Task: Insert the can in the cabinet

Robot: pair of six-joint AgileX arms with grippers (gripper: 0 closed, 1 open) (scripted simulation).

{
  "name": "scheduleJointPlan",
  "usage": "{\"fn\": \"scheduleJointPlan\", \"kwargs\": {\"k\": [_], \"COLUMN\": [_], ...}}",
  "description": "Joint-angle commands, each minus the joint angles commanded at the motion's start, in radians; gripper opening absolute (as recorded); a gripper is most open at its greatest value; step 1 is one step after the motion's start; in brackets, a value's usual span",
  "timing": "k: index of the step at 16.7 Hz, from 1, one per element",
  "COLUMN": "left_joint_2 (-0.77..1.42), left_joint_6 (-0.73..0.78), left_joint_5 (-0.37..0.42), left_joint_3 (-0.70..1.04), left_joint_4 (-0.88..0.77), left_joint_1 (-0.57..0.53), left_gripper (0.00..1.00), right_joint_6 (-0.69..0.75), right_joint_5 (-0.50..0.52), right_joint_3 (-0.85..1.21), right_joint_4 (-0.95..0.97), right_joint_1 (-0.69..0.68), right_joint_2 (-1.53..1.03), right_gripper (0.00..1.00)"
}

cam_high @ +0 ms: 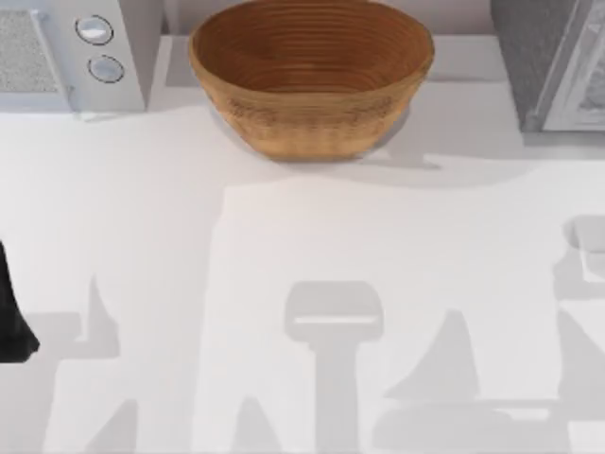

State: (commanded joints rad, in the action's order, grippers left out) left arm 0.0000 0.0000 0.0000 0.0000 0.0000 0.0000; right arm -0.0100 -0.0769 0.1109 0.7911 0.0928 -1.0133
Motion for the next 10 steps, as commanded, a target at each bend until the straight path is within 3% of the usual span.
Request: {"fn": "scheduleJointPlan", "kwargs": {"k": [10], "left_joint_2": [0.000], "left_joint_6": [0.000], "left_joint_5": [0.000], "left_joint_3": [0.000], "left_joint_4": [0.000], "left_joint_1": [0.000], "left_gripper": [1.00], "right_joint_6": [0.021], "right_joint_5": [-0.056], "right_joint_3": [0.086], "right_joint_4": [0.593], "right_joint_1": [0.069], "right_joint_2": [-0.752], "right_gripper": [1.00]}}
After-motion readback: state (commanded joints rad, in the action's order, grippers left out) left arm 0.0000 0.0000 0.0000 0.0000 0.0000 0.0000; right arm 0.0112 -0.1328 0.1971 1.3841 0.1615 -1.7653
